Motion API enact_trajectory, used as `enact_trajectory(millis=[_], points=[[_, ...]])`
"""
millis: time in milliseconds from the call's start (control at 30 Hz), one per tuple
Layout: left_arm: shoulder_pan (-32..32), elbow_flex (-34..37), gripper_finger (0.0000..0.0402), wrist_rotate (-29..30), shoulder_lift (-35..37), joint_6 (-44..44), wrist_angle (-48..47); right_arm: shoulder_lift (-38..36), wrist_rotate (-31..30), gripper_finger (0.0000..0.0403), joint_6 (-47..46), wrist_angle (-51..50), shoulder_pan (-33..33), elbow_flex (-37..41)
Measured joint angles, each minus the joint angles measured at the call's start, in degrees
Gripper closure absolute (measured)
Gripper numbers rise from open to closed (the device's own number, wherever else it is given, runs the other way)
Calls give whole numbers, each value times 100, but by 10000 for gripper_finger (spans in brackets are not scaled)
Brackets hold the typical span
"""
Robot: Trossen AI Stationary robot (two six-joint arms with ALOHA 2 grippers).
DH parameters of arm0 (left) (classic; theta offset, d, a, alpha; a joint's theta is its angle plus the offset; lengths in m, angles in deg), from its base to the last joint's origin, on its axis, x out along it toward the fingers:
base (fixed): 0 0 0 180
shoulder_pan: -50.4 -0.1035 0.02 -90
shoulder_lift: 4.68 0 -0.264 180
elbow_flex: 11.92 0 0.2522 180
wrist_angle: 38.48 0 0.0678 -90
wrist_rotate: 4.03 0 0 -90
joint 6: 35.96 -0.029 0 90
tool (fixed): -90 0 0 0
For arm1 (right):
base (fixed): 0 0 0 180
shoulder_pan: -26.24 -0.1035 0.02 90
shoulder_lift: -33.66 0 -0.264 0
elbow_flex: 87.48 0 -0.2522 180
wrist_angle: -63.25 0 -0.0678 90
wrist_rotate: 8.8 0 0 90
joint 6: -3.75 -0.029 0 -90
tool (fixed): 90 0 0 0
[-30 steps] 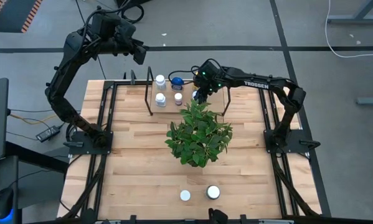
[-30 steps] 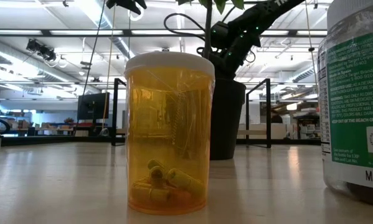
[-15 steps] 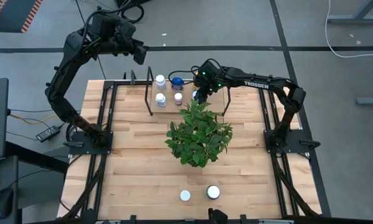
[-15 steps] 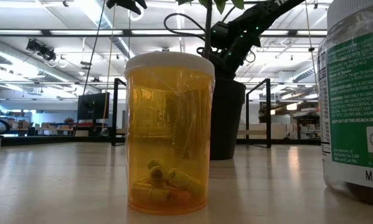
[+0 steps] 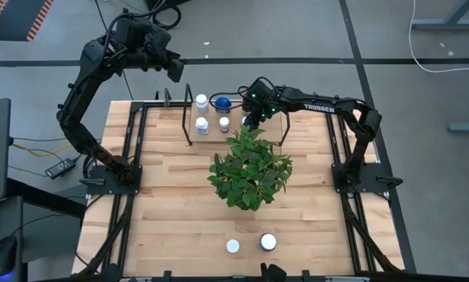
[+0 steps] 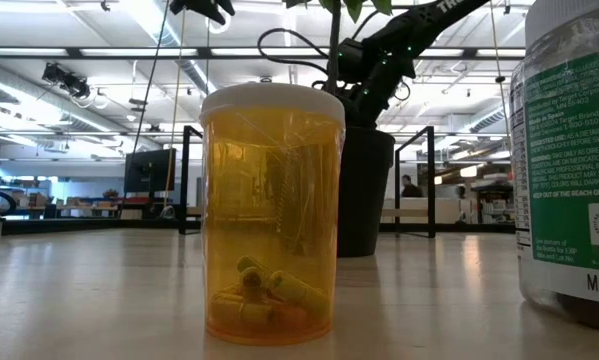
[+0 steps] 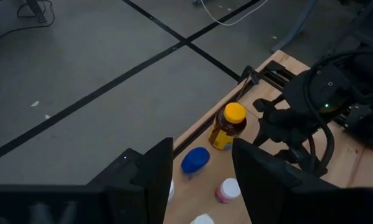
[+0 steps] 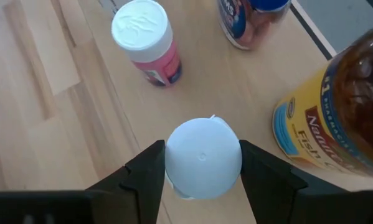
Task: Pick and place medicine bottles onto shelf by color
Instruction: Put the white blue pill bottle on the shelf, then put the green pill bottle on the shelf
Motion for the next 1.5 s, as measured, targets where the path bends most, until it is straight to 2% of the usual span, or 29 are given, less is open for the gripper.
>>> enact_trajectory(millis=[400, 733, 867, 1300, 1500], points=[[0, 0, 230, -1, 0, -2, -46, -3, -2, 158, -332, -8, -4, 0], [0, 0, 230, -2, 2, -2, -89, -217, 6, 148, -360, -625, -4, -156], [10, 2, 230, -35, 50, 13, -189, -497, 95, 148, -519, -788, -4, -177], [221, 2, 230, -60, 267, 412, -262, -1922, -267, 148, -1035, -1197, -47, -179], [542, 2, 230, -68, 271, 774, -494, -2466, -273, 148, -1273, -1508, -399, -179]])
